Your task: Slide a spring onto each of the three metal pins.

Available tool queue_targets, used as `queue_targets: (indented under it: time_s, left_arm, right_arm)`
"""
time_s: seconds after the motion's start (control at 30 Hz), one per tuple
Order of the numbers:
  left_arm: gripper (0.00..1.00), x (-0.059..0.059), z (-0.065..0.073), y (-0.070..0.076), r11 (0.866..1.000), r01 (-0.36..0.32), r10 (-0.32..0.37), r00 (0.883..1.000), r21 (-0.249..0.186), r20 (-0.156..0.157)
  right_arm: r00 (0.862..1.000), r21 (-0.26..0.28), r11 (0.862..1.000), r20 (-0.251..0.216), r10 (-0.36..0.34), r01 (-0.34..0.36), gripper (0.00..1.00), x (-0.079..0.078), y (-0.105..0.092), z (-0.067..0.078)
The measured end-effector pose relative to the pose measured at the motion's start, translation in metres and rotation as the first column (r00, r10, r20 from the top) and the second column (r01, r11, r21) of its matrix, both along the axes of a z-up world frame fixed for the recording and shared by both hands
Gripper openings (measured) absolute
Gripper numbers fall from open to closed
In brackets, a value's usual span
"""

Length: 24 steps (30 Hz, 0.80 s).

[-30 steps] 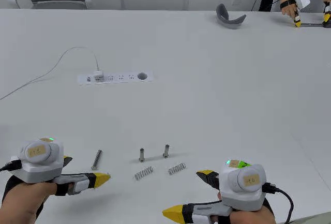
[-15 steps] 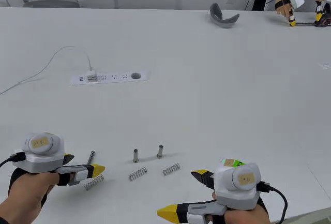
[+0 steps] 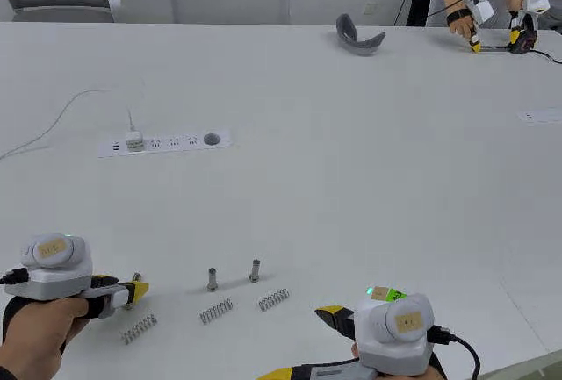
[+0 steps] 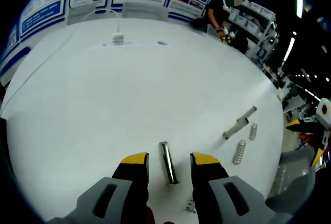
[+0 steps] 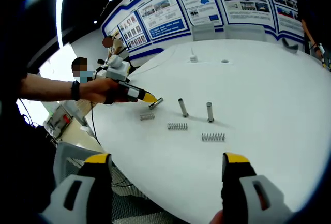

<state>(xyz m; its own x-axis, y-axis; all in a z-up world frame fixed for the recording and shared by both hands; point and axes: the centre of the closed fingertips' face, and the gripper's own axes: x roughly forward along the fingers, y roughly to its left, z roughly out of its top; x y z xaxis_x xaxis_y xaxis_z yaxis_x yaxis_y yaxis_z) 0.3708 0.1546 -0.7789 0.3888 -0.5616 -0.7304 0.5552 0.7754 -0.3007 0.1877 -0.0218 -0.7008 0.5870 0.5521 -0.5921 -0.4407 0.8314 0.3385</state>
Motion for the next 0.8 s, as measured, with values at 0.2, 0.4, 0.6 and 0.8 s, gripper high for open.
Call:
queue_targets:
  time_s: [0.2, 0.4, 0.6, 0.8]
  left_arm:
    - [0.24, 0.009, -0.008, 0.0, 0.999, -0.036, 0.036, 0.999, 0.018, -0.004]
    - [0.17, 0.013, -0.009, -0.005, 0.998, -0.028, 0.027, 0.999, 0.056, 0.026]
    - [0.11, 0.009, -0.01, -0.011, 0.992, 0.027, -0.036, 0.997, 0.121, 0.073]
    - [0.1, 0.011, -0.012, -0.01, 0.973, 0.08, -0.11, 0.985, 0.215, 0.134]
  right_arm:
    - [1.0, 0.004, 1.0, -0.009, -0.005, 0.005, 0.89, -0.002, -0.001, 0.0]
    - [1.0, 0.003, 1.0, -0.02, -0.002, 0.002, 0.89, -0.003, -0.001, -0.003]
    - [1.0, 0.005, 1.0, -0.028, 0.003, -0.003, 0.89, -0.003, 0.001, -0.006]
    - [0.999, 0.007, 1.0, -0.031, 0.011, -0.011, 0.89, -0.003, 0.004, -0.007]
